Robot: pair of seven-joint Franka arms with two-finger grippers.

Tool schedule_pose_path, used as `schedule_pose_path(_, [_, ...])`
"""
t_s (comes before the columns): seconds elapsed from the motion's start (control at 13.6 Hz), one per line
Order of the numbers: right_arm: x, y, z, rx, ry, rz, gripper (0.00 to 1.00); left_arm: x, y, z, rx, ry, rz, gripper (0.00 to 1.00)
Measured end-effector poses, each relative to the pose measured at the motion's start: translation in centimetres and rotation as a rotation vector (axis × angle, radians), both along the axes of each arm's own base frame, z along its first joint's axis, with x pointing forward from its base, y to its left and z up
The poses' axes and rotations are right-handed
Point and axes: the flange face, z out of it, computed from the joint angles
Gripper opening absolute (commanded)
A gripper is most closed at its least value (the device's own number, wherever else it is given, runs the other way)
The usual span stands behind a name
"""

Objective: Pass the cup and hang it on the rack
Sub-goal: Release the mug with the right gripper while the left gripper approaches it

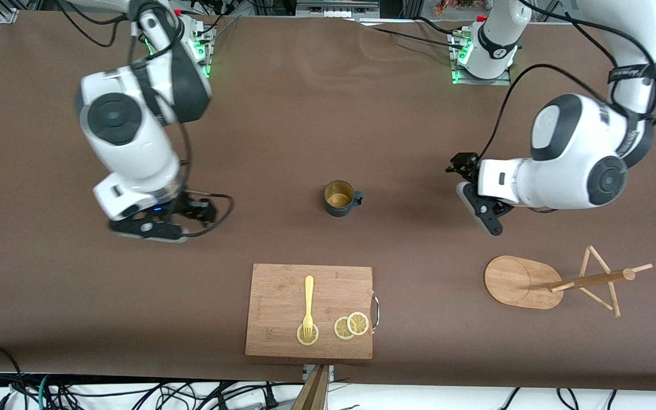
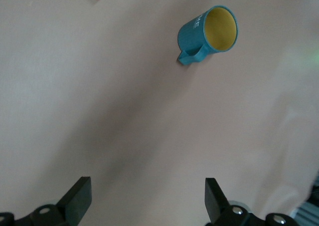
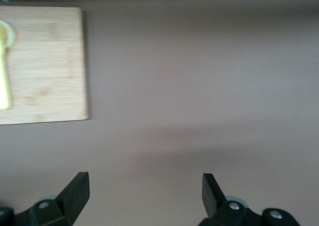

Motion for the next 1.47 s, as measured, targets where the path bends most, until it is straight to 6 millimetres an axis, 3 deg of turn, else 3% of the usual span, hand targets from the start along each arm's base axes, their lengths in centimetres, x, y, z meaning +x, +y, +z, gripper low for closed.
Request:
schedule_pose_path(0.29, [0.5,-9.4,-0.4,0.138,0.186,0.073,1.0,0.4,-1.0,-7.6,-0.237,-0.101,-0.106,1.0])
schedule_pose_path(0.51, [-1.9,-16.8,-2.2,0.294,0.442,0.228,1.0,-0.2,-1.4,-12.6,-0.426,-0.171,-0.117,1.0])
schedule_pose_path(0.59, [-2.8,-18.4,-2.9,0.325,0.513,0.253,1.0,-0.7,-1.6,-13.8,-0.483,-0.184,-0.117,1.0])
schedule_pose_path(0.81, [-5.2,-19.1,-3.2,0.37,0.679,0.265,1.0,-2.3,-1.9,-16.9,-0.641,-0.278,-0.113,1.0])
schedule_pose_path(0.95, [-6.5,-18.9,0.6,0.36,0.703,0.285,1.0,-3.9,-3.0,-19.4,-0.771,-0.375,-0.106,1.0])
schedule_pose_path(1.17, [-8.3,-19.0,9.5,0.191,0.625,0.309,1.0,-7.3,-5.3,-23.8,-0.881,-0.515,-0.093,1.0])
schedule_pose_path(1.25, [-8.7,-18.6,11.0,0.158,0.607,0.317,1.0,-8.1,-5.8,-25.1,-0.897,-0.556,-0.098,1.0])
schedule_pose_path(1.47, [-8.4,-18.8,11.3,0.085,0.581,0.303,1.0,-9.2,-6.7,-27.1,-0.917,-0.629,-0.106,1.0])
